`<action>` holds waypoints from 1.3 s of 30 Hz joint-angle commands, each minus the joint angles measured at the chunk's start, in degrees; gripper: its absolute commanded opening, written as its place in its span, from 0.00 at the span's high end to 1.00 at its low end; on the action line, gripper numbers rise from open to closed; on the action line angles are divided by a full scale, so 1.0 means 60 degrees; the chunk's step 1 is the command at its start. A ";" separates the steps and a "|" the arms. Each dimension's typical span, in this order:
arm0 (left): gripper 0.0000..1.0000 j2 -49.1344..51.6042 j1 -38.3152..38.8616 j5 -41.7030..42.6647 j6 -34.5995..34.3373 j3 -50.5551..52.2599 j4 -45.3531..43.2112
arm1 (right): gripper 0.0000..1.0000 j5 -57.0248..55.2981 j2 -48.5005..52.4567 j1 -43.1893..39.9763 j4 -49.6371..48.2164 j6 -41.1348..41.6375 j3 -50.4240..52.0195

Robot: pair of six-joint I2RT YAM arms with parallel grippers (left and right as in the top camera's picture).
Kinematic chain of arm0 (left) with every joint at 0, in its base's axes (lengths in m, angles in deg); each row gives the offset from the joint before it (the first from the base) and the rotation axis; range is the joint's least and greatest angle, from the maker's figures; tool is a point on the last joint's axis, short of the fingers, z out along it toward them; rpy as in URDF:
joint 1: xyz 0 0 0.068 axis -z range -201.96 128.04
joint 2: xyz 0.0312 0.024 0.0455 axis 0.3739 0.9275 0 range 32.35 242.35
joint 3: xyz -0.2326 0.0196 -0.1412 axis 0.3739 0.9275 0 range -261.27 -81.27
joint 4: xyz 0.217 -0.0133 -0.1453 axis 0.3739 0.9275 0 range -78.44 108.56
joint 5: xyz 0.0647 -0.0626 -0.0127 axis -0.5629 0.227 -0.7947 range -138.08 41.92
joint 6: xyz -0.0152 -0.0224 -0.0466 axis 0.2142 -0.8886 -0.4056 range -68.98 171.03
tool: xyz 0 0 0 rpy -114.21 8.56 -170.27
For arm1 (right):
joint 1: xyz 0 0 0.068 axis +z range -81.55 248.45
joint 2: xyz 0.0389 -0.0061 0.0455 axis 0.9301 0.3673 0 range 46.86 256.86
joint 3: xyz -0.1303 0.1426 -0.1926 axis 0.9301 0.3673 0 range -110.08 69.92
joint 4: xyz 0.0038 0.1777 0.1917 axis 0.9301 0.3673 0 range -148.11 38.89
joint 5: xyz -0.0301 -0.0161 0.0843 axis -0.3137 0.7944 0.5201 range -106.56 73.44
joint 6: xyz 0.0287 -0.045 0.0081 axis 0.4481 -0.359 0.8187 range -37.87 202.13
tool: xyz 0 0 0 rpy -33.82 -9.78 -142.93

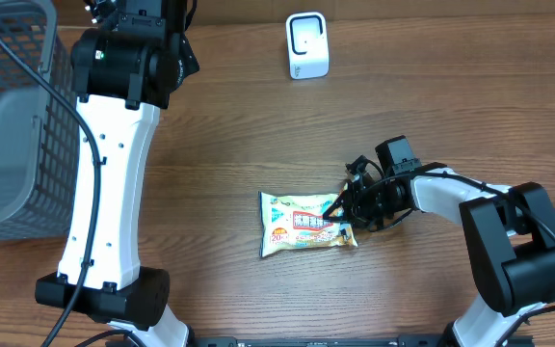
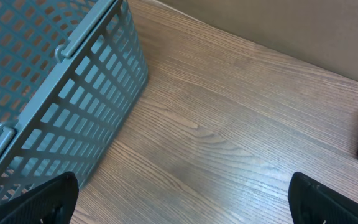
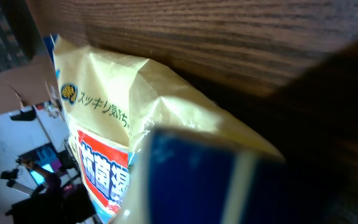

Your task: Scan the item barcode

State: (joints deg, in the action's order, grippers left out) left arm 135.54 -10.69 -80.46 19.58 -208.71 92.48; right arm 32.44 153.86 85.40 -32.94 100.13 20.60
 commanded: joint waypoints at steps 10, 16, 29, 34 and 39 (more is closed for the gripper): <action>0.00 0.0095 0.0062 -0.0098 -0.0157 -0.0087 -0.0026 | 0.94 -0.0809 -0.1020 -0.0113 0.1723 -0.0514 -0.1435; 0.00 0.0095 0.0062 -0.0098 -0.0157 -0.0087 -0.0026 | 0.96 -0.7453 -0.2521 0.0335 0.4728 -0.0302 -0.4014; 0.00 0.0095 0.0062 -0.0098 -0.0153 -0.0087 -0.0026 | 0.96 -1.7405 -0.2696 0.4160 0.4725 -0.0291 -0.4765; 0.00 0.0095 0.0062 -0.0098 -0.0153 -0.0087 -0.0029 | 0.96 -1.7766 -0.2204 0.5493 0.4575 -0.1402 -0.4732; 0.00 0.0095 0.0062 -0.0098 -0.0153 -0.0087 -0.0026 | 0.96 -1.7926 -0.0874 0.5810 0.4568 -0.1439 -0.4466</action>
State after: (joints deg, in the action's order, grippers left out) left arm 135.54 -10.69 -80.46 19.58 -208.71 92.48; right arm -69.94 143.54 120.41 -5.14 92.57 -7.45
